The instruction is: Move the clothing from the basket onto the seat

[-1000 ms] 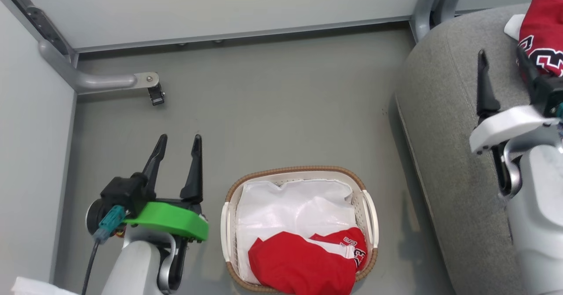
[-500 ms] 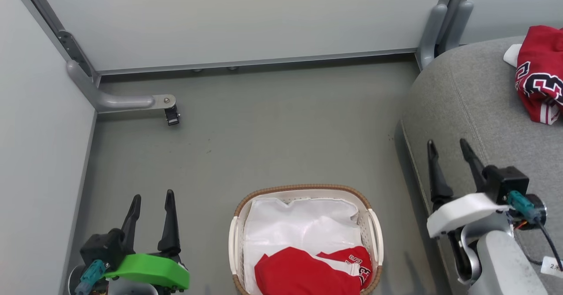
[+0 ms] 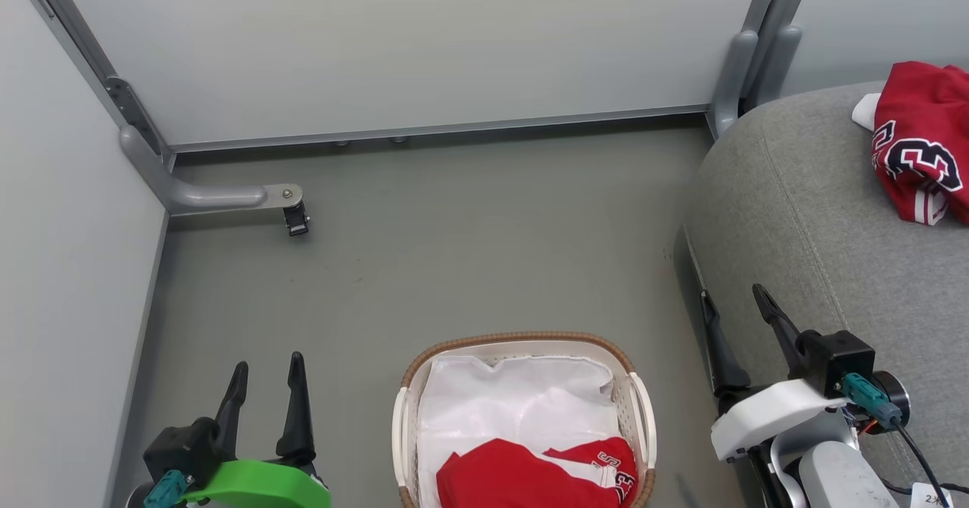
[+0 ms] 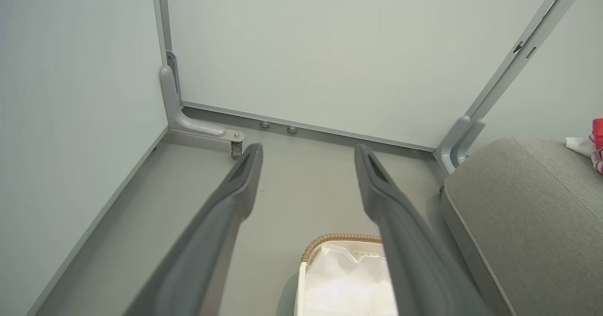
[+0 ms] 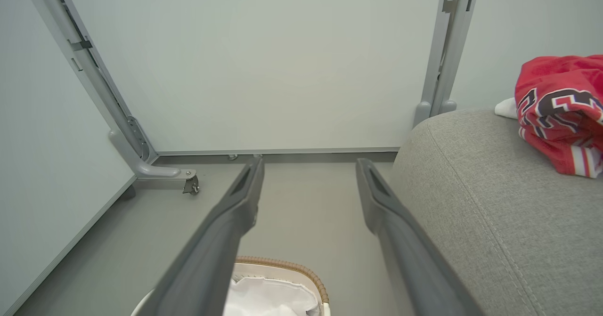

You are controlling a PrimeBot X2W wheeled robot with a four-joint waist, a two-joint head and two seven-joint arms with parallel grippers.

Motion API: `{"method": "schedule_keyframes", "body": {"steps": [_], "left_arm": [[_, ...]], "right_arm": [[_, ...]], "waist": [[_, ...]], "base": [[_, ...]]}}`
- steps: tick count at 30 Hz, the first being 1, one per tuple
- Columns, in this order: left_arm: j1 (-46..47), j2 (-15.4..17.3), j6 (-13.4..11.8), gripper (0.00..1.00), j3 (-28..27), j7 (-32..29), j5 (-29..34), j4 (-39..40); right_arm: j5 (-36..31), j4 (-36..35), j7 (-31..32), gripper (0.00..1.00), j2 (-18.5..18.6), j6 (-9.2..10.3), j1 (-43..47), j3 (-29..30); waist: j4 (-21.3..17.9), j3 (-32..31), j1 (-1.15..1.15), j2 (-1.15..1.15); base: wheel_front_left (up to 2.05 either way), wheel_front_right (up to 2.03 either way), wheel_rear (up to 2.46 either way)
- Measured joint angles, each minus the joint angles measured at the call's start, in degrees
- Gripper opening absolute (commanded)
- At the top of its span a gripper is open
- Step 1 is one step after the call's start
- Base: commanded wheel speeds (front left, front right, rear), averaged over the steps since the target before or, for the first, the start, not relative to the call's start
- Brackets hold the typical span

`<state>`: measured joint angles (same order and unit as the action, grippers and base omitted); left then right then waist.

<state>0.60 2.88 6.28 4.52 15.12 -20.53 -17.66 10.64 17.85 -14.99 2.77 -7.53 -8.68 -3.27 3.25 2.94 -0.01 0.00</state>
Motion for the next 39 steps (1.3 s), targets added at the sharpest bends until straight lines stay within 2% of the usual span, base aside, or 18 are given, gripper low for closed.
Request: {"method": "schedule_keyframes", "body": {"steps": [32, 39], "left_arm": [[0.03, -0.01, -0.23, 1.00, 1.22, 0.00, -0.04, -0.42], [3.39, -0.02, 0.29, 1.00, 5.20, 0.00, 1.76, -1.59]], "right_arm": [[-0.57, 0.09, 0.00, 1.00, -0.01, 0.00, -0.02, 0.75], [-1.77, -1.14, 0.00, 1.00, 0.00, 0.00, -1.32, 2.22]], "waist": [[-0.01, 0.52, 0.00, 0.00], [-0.17, 3.01, 0.00, 0.00]], "base": [[0.00, 0.00, 0.00], [0.00, 0.00, 0.00]]}}
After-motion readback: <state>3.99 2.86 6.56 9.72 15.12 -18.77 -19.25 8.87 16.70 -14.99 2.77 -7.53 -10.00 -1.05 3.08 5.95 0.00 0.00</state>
